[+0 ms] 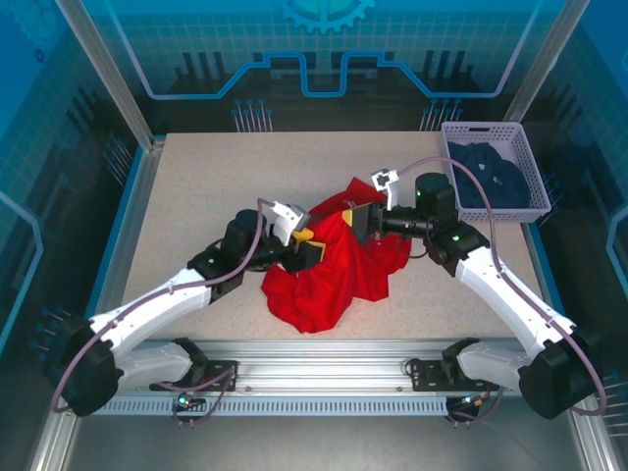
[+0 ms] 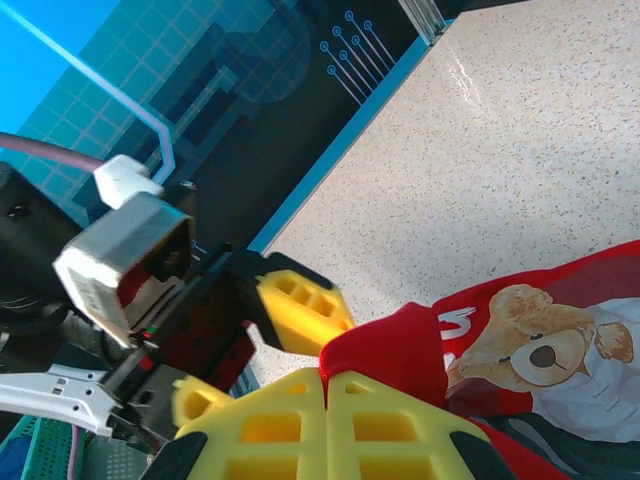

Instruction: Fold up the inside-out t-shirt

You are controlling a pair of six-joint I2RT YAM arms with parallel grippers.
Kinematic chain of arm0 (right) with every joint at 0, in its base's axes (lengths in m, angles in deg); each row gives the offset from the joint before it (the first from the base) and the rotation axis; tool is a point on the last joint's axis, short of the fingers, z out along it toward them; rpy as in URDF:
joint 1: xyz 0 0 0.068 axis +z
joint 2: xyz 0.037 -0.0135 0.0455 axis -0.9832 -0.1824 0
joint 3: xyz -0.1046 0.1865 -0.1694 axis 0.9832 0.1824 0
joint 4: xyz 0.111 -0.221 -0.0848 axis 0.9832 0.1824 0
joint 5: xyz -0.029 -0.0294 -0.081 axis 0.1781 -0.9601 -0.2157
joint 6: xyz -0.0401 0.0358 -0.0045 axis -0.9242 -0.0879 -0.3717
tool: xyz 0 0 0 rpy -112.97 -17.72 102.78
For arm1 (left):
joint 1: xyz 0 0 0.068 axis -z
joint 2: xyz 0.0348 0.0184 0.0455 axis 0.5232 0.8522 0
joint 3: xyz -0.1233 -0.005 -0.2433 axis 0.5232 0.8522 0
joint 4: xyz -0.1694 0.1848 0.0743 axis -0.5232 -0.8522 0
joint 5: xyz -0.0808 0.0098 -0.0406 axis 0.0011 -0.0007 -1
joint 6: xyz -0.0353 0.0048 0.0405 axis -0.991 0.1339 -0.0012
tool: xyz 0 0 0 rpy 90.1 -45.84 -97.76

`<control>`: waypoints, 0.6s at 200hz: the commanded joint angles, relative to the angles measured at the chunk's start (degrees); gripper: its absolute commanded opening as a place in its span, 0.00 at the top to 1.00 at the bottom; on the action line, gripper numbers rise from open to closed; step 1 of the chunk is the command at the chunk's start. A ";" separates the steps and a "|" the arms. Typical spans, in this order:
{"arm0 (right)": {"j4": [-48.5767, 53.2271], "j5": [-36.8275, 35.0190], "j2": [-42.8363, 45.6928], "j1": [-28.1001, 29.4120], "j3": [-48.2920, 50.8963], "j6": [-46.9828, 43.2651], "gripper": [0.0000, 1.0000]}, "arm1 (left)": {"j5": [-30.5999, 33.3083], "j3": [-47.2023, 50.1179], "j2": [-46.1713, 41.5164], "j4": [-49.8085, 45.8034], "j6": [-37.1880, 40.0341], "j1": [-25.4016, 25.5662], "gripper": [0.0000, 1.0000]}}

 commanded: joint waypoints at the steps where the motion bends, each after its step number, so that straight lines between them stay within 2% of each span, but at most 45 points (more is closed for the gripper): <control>1: -1.32 0.63 0.94 0.40 0.46 0.11 1.00 | -3.53 -3.87 3.62 -1.70 2.28 0.13 0.45; 16: -1.28 0.67 1.15 0.41 0.71 0.02 1.00 | -4.00 -5.16 6.01 -1.46 2.20 0.15 0.48; 44: -0.51 1.21 1.60 0.50 1.28 -1.43 1.00 | -3.54 -8.01 9.64 -1.10 1.41 0.07 0.64; 68: 1.33 1.09 2.66 0.50 1.63 -4.65 1.00 | -5.67 -9.48 11.75 -0.08 -0.67 -0.57 0.83; 84: 3.33 0.31 3.26 0.38 1.46 -7.15 1.00 | -9.99 -9.45 11.92 1.74 -3.37 -1.53 1.00; 103: 6.87 -2.00 3.62 -0.21 0.06 -9.82 1.00 | -16.47 -8.66 10.26 4.53 -7.62 -2.79 1.00; 120: 12.69 -9.93 2.91 -0.38 -2.64 -11.32 1.00 | -23.97 -7.11 7.52 8.49 -12.65 -3.52 1.00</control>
